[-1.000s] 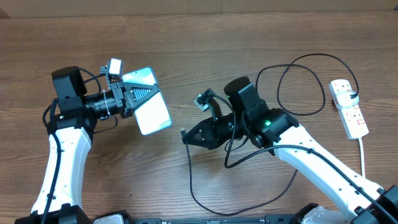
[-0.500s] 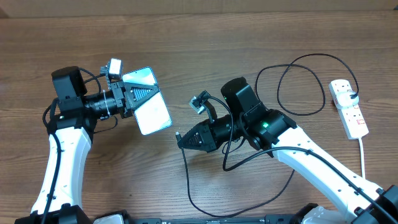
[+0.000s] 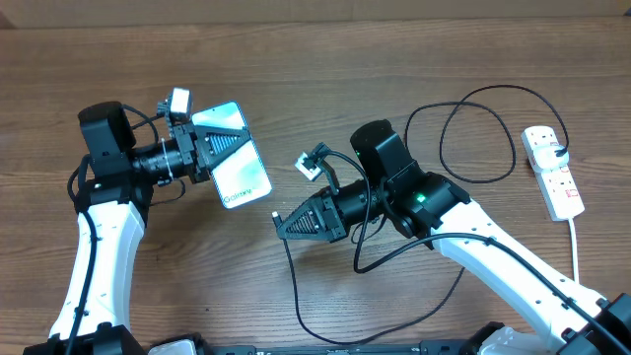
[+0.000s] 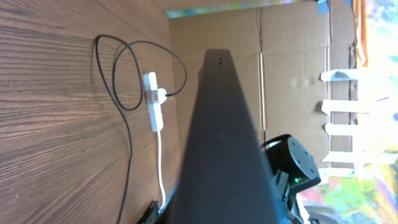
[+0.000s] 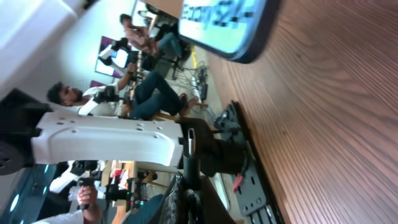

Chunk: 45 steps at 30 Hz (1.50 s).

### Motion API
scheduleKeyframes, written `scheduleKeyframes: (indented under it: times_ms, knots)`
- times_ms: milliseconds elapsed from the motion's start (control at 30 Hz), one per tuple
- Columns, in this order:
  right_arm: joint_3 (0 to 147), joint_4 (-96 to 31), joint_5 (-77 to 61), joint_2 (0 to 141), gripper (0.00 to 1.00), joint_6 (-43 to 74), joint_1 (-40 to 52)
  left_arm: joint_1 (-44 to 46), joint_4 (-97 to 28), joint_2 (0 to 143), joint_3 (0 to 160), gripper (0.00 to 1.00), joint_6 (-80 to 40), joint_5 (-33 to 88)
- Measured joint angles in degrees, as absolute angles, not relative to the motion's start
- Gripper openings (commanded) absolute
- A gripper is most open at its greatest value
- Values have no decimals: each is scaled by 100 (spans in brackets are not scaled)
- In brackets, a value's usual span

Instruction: Plug charger to phone and switch on socket

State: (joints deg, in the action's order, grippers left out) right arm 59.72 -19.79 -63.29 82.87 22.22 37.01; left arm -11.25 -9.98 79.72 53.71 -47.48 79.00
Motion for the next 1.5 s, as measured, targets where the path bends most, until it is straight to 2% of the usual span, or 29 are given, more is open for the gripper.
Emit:
scheduleKeyframes:
  times_ms: [533, 900, 1500]
  knots:
    - [5972, -596, -6405, 8287, 4, 3437, 3872, -969, -445, 7972, 5371, 4, -5955, 7929]
    - [5972, -561, -6401, 8287, 4, 3747, 3874, -711, 871, 7972, 5371, 4, -6897, 8193]
    - [5972, -392, -6298, 8287, 4, 3881, 3872, -709, 947, 7972, 5371, 4, -7050, 8342]
